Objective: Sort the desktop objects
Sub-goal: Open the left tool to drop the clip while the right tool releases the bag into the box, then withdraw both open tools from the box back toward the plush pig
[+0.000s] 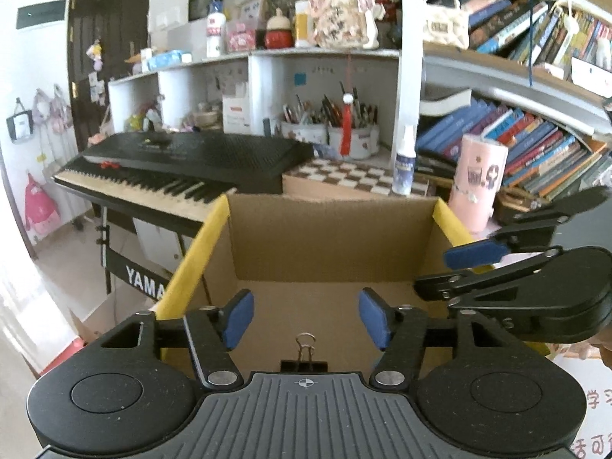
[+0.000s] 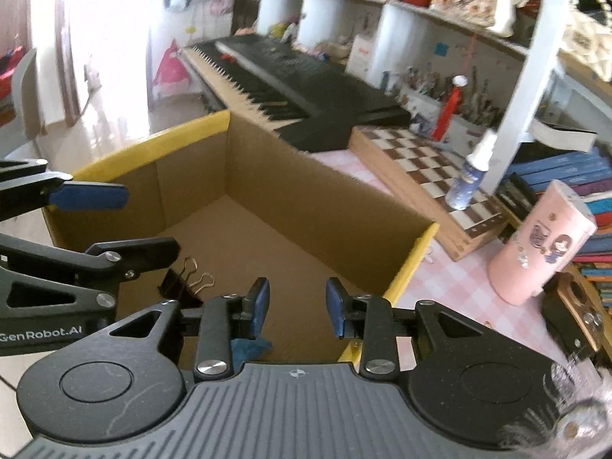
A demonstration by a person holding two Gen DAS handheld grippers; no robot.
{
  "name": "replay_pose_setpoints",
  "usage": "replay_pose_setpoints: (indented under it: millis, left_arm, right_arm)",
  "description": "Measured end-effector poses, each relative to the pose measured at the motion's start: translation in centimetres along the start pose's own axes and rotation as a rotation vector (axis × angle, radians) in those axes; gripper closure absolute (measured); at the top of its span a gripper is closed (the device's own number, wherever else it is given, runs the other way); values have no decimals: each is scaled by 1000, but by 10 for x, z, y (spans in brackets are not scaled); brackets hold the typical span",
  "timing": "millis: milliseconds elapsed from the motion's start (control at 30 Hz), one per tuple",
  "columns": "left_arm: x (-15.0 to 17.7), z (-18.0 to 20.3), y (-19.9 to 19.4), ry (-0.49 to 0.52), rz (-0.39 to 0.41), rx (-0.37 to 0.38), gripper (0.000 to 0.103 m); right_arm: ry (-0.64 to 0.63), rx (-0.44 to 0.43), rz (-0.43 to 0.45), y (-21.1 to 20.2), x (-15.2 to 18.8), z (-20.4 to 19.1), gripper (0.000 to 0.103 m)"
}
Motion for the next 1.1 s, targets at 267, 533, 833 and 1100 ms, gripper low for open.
replay_pose_setpoints:
  millis: [267, 533, 833, 1100]
  left_arm:
    - [-1, -18, -26, -67, 64, -44, 27]
    - [3, -35, -50, -110, 106, -61, 25]
    - [24, -46, -74, -113, 88, -31, 25]
    - [49, -51, -95, -96, 57, -8, 25]
  right_arm:
    - [179, 102, 114, -39, 10, 4, 68]
    - [314, 209, 212, -77, 24, 3, 68]
    - [425, 286, 249, -110, 54, -15, 68]
    - [486, 325, 225, -129, 87, -44, 68]
Point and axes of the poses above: each gripper's, at about its wrist camera, not at the fingertips, and y roughly the way its jaws point, z to its right, x to its underside, the point moved 3 cm from there along y, roughly the way its jaws point, and after that the axes turned 4 degrees about -x, right-handed, at the moved point
